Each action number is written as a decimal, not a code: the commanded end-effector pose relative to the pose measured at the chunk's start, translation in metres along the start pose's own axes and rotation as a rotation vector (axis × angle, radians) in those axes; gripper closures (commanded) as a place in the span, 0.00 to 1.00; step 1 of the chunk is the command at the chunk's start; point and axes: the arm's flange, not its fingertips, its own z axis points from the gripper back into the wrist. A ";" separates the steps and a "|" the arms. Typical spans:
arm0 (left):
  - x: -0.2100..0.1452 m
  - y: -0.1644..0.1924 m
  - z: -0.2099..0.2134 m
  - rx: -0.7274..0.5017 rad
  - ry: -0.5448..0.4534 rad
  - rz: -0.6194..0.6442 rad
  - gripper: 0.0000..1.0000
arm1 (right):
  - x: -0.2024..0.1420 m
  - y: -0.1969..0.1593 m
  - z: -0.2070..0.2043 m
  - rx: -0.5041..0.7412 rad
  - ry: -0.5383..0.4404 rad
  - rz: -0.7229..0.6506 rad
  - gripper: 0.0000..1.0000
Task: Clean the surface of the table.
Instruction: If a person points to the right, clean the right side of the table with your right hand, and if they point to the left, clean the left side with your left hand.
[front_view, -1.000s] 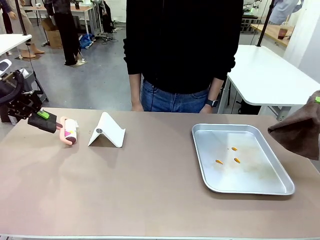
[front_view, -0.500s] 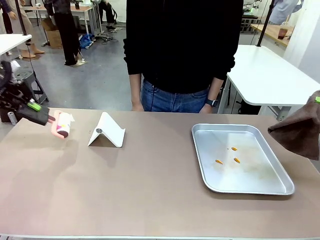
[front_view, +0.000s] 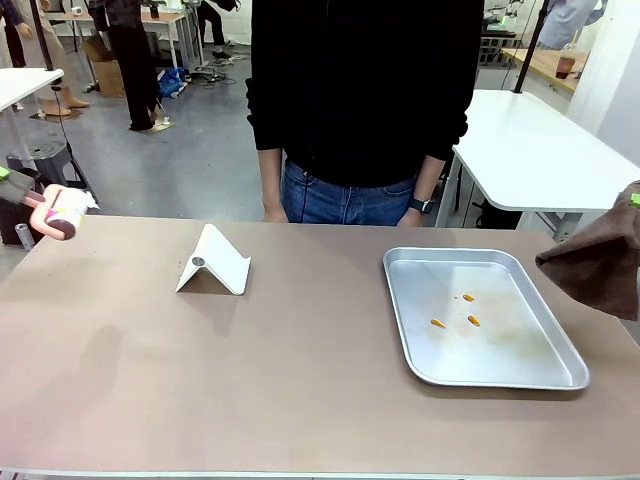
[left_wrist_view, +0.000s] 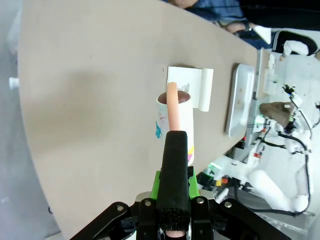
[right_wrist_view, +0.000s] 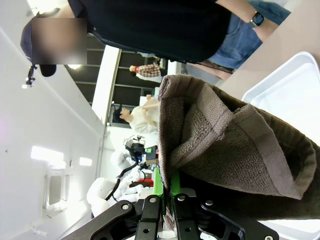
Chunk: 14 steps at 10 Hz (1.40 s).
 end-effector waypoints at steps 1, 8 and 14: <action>0.013 0.011 0.041 -0.072 -0.018 0.065 0.78 | 0.000 0.002 0.001 0.000 0.000 -0.002 1.00; -0.052 0.056 0.128 -0.224 0.004 0.051 0.78 | 0.000 0.002 0.001 0.000 0.000 -0.002 1.00; -0.087 0.058 0.123 -0.315 0.059 -0.068 0.78 | 0.000 0.002 0.001 0.000 0.000 -0.002 1.00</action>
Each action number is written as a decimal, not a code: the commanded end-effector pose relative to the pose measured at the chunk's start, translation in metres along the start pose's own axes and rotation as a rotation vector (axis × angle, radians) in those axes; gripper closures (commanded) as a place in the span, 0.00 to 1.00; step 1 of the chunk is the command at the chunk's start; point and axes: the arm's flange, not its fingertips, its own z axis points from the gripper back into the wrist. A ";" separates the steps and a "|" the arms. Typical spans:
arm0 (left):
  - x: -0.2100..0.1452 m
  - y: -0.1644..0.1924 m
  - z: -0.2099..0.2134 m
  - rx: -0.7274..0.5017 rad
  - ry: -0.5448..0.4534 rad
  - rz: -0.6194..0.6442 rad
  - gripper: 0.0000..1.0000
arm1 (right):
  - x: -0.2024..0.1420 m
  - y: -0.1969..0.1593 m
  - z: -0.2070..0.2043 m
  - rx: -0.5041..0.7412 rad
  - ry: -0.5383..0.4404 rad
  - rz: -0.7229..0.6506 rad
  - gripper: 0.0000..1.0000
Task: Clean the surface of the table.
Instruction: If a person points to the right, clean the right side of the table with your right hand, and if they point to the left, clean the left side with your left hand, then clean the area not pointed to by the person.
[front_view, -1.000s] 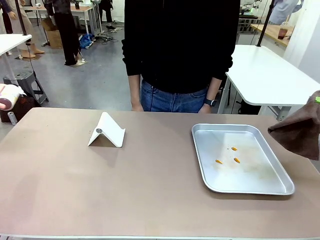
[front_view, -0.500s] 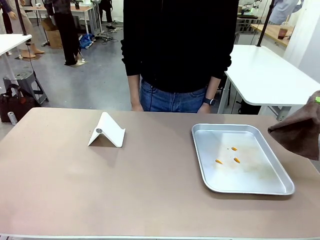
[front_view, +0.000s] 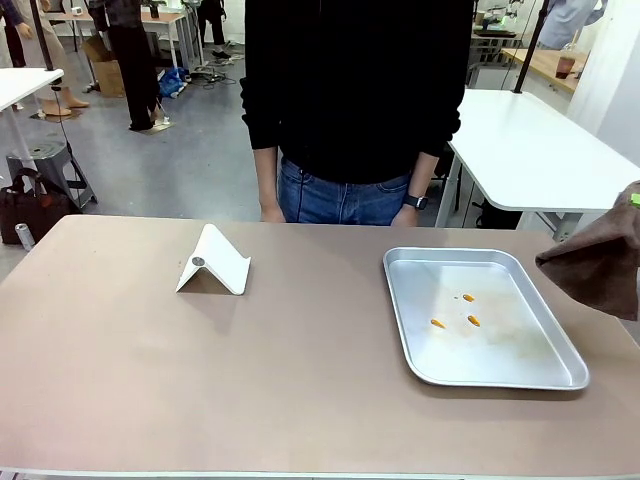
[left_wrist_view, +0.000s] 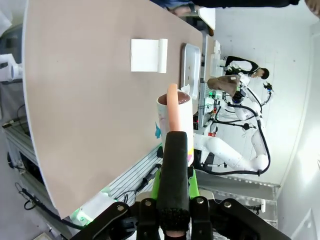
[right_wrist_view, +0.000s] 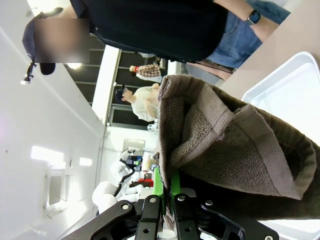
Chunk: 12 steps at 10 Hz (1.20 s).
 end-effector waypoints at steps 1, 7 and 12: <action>0.001 0.001 0.006 0.014 -0.011 0.021 0.78 | 0.000 0.002 0.001 0.000 0.001 -0.002 1.00; 0.001 0.001 0.006 0.014 -0.011 0.021 0.78 | 0.000 0.002 0.001 0.000 0.001 -0.002 1.00; 0.001 0.001 0.006 0.014 -0.011 0.021 0.78 | 0.000 0.002 0.001 0.000 0.001 -0.002 1.00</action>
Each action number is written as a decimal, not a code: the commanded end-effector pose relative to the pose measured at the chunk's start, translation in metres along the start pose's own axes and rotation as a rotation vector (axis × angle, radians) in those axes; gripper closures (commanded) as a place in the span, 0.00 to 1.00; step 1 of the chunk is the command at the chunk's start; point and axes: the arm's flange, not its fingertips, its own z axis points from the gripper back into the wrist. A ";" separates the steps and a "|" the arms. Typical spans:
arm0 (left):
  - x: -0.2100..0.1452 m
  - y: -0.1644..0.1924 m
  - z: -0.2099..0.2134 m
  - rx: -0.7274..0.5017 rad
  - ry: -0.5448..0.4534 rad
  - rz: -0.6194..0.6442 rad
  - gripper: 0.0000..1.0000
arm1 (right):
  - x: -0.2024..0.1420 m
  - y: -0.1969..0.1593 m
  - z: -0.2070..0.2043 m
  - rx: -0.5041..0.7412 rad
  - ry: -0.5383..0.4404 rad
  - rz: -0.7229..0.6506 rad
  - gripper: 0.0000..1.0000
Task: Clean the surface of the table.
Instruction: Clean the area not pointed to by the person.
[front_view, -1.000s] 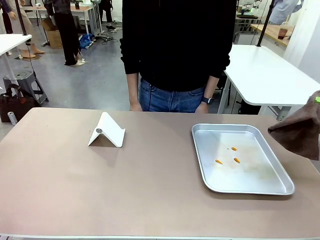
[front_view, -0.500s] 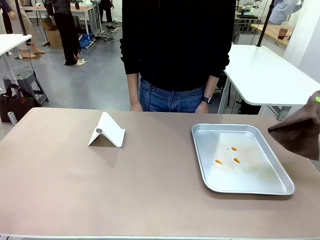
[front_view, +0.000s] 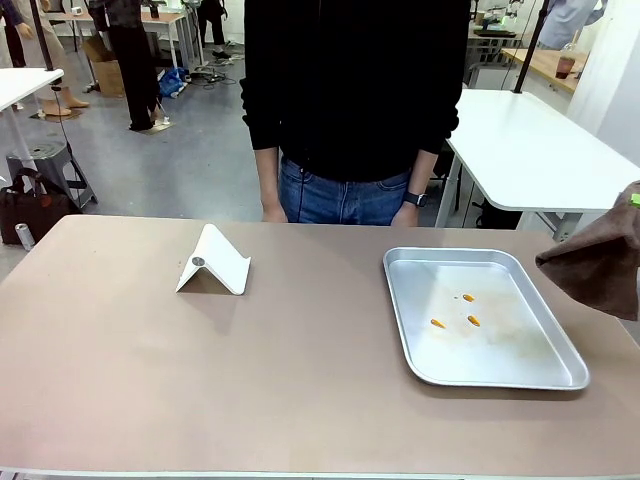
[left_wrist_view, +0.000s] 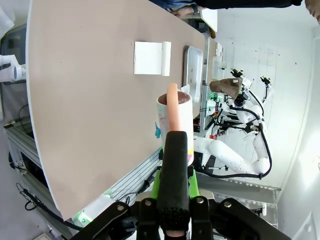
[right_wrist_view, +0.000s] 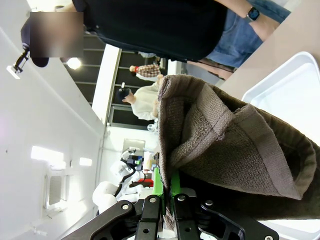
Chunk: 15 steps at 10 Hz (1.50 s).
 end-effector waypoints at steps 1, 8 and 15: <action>-0.003 -0.005 0.005 0.000 0.006 0.008 0.78 | 0.000 0.002 0.001 0.000 0.001 -0.002 1.00; -0.003 -0.005 0.005 0.000 0.006 0.008 0.78 | -0.015 0.038 -0.078 -0.310 0.336 0.305 0.95; -0.003 -0.005 0.005 0.000 0.006 0.008 0.78 | -0.005 0.029 -0.148 -0.629 0.417 0.455 1.00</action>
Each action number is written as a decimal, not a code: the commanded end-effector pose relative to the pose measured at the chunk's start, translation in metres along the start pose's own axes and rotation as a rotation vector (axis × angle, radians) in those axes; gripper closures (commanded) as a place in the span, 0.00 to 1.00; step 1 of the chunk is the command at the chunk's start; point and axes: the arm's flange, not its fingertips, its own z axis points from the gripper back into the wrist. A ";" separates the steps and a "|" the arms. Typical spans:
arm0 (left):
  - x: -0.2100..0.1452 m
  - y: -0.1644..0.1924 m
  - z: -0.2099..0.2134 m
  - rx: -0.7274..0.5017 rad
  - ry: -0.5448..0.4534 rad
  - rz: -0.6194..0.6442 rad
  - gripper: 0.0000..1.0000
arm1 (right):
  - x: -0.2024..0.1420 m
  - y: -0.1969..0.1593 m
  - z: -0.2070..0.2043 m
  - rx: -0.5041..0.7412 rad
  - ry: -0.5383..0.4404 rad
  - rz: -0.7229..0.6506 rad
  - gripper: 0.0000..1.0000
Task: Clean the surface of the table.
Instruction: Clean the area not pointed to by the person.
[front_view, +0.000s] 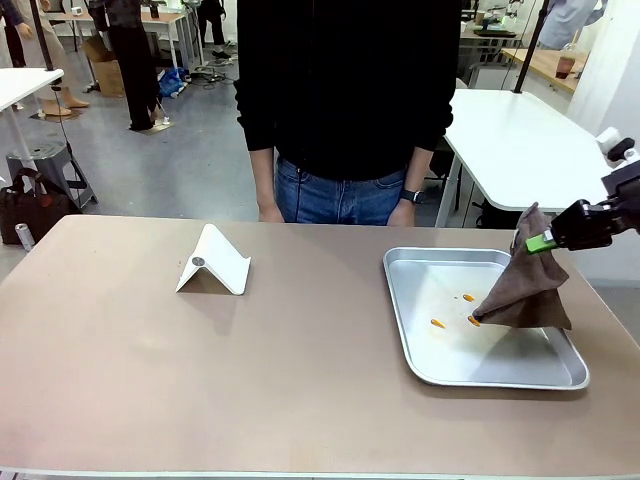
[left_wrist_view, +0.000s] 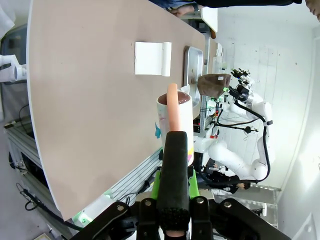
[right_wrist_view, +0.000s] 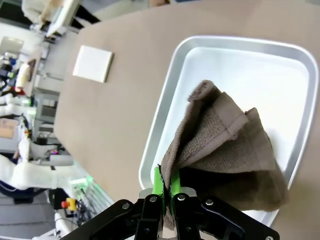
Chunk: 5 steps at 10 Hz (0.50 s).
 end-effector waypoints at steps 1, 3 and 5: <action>-0.003 -0.005 0.004 -0.001 0.007 0.008 0.78 | 0.012 -0.006 -0.013 -0.066 0.031 -0.020 1.00; -0.003 -0.005 0.004 -0.001 0.007 0.008 0.78 | 0.017 -0.015 -0.036 -0.156 0.059 0.000 1.00; -0.003 -0.005 0.004 -0.001 0.007 0.008 0.78 | 0.019 -0.020 -0.053 -0.141 0.100 0.032 1.00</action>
